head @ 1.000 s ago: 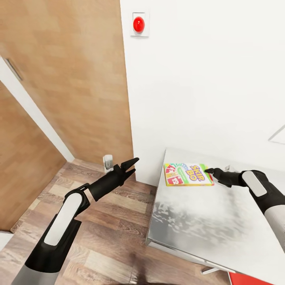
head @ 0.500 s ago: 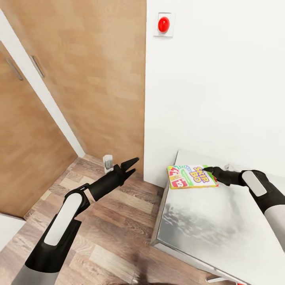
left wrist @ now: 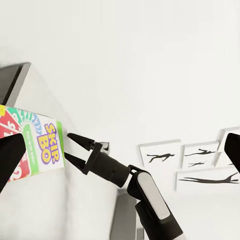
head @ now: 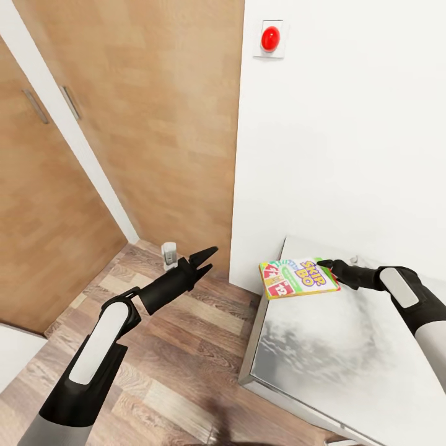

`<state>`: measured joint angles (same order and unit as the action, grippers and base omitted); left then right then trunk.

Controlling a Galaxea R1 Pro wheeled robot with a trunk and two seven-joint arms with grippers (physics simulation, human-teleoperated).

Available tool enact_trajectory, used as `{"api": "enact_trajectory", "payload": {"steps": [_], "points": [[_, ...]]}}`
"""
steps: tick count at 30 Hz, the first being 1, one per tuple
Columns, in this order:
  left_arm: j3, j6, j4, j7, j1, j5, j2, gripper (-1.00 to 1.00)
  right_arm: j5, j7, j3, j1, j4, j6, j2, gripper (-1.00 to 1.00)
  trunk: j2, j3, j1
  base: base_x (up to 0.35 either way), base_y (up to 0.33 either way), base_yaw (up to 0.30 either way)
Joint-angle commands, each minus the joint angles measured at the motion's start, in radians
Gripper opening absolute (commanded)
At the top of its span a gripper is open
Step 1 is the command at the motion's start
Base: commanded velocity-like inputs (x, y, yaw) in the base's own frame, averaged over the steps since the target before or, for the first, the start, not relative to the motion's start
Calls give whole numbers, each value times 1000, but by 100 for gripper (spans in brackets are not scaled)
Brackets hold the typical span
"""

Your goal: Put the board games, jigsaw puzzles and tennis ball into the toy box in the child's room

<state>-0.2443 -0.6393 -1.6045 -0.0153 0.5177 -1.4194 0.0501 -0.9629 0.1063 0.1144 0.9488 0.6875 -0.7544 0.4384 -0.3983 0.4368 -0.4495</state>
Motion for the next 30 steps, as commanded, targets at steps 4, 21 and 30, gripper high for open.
{"api": "enact_trajectory", "payload": {"steps": [4, 21, 30], "points": [[-1, -2, 0, -2, 1, -1, 0, 100, 5, 8, 3, 1, 0, -2, 2, 100, -2, 2, -1, 0, 0, 12], [-1, -1, 3, 9, 0, 1, -3, 100, 6, 10, 1, -1, 1, -2, 18, 100, -2, 2, -1, 0, 0, 3], [-1, 7, 54, 15, 1, 34, -5, 100, 0, 24, -10, -15, 48, -9, 96, 100, -2, 2, -1, 0, 0, 0]]}}
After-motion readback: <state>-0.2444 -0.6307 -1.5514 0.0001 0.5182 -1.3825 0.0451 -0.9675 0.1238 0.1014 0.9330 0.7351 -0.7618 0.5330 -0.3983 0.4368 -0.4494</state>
